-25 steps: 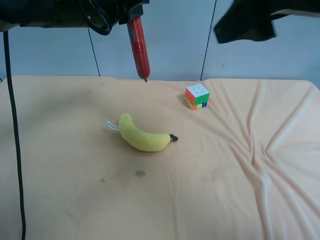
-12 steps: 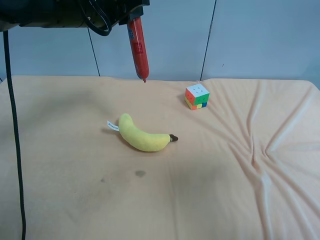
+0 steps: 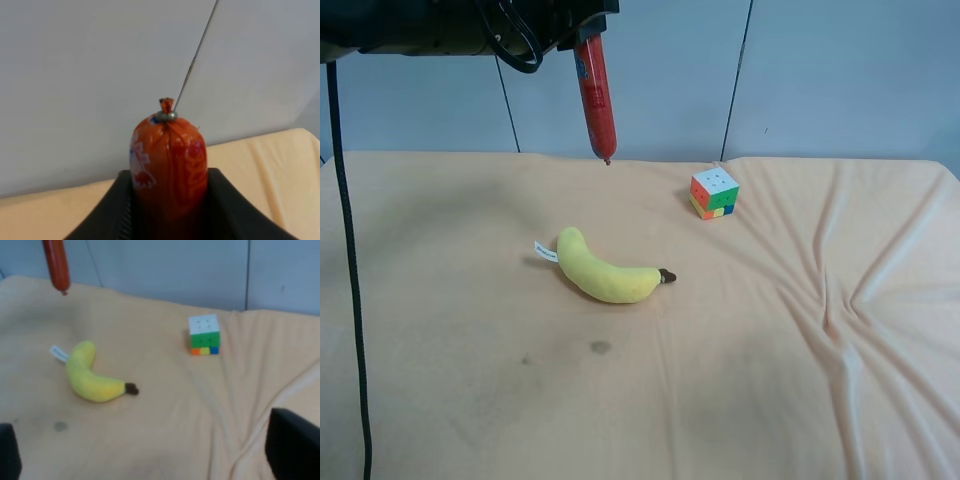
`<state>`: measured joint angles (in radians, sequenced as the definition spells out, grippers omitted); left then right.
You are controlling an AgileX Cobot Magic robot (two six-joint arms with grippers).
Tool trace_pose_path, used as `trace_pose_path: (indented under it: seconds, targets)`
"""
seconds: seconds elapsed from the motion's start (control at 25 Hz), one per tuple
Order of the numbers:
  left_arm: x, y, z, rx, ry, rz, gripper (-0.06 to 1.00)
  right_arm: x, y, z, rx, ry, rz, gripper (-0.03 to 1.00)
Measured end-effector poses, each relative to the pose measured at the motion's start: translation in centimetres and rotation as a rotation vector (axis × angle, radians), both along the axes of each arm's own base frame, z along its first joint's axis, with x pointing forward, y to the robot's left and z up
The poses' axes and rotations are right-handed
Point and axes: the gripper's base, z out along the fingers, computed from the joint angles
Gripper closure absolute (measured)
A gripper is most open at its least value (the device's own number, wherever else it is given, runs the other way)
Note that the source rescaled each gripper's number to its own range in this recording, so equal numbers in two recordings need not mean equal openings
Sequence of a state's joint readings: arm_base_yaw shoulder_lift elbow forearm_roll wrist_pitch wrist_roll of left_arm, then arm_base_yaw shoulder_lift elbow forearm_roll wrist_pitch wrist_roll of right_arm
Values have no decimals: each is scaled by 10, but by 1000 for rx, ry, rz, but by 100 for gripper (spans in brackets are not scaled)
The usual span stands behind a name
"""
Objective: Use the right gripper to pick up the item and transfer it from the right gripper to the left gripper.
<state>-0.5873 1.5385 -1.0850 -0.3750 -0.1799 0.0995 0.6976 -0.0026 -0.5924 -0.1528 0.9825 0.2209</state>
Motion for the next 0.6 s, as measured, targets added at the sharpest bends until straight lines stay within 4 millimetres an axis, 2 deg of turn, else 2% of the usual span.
trace_pose_path:
  seconds: [0.28, 0.6]
  targets:
    - [0, 0, 0, 3, -1, -1, 94, -6, 0, -13, -93, 116, 42, -3]
    - [1, -1, -2, 6, 3, -1, 94, -4, 4, -17, -110, 112, 68, -3]
